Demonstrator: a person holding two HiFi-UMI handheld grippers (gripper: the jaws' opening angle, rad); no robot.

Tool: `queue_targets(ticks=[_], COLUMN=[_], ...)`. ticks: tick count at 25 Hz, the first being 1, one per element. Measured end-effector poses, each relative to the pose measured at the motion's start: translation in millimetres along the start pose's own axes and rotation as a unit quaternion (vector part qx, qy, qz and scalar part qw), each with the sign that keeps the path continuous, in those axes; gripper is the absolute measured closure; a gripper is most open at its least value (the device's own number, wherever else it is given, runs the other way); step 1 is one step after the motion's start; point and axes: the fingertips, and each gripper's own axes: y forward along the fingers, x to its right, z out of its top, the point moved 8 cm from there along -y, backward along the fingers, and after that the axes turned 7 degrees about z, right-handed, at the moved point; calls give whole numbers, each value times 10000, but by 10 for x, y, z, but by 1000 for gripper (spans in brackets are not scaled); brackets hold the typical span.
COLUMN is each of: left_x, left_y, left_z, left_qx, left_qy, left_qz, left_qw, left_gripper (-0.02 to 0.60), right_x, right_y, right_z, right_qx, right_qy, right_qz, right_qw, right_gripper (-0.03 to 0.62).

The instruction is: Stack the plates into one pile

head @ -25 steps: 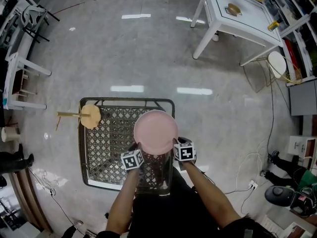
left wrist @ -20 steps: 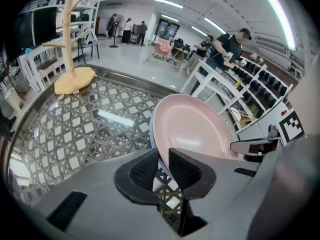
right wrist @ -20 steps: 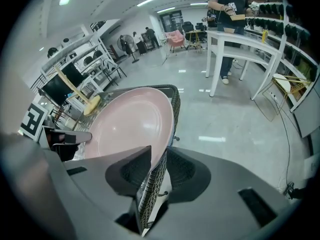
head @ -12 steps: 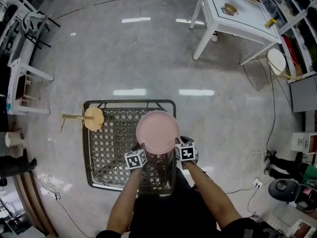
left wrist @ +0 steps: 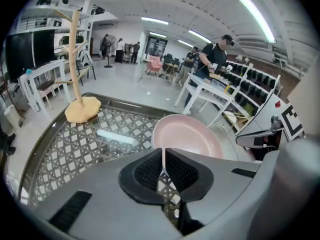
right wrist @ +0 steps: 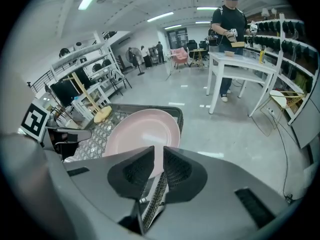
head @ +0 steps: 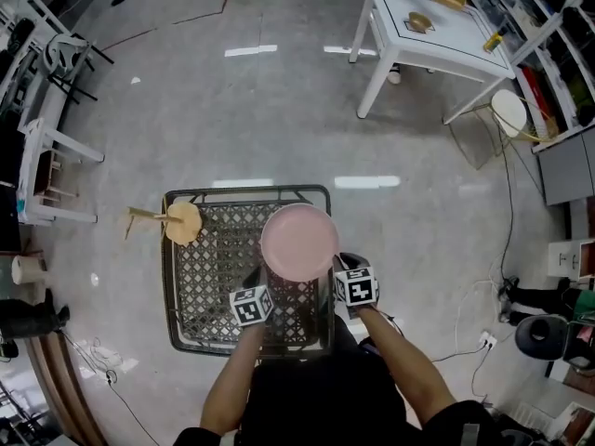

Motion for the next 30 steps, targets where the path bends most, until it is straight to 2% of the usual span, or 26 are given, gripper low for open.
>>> queue_targets(ticks=[5, 10, 19, 27, 30], left_x=[103, 264, 508, 518, 518], left_y=[-364, -756, -1549, -2179, -2383], left_z=[161, 297, 604, 744, 754], left_qx=[455, 915, 1885, 2361, 2537], left_qy=[173, 330, 788, 735, 777], left_qz=[-339, -689, -1227, -1563, -1548], left_qw=[9982, 9929, 9712, 9563, 9516], left_gripper=[566, 566, 566, 566, 566], right_x=[-202, -446, -925, -1355, -1501], right_y=[-343, -702, -1286, -1821, -2004], right_z=[71, 84, 136, 242, 247], right_qx=[351, 784, 1716, 2519, 2744], right_qy=[-121, -206, -243, -188, -220], right_qz=[-35, -39, 1, 91, 124], right_qw=[9993, 9967, 9849, 9675, 9613], right_gripper=[569, 583, 583, 583, 584])
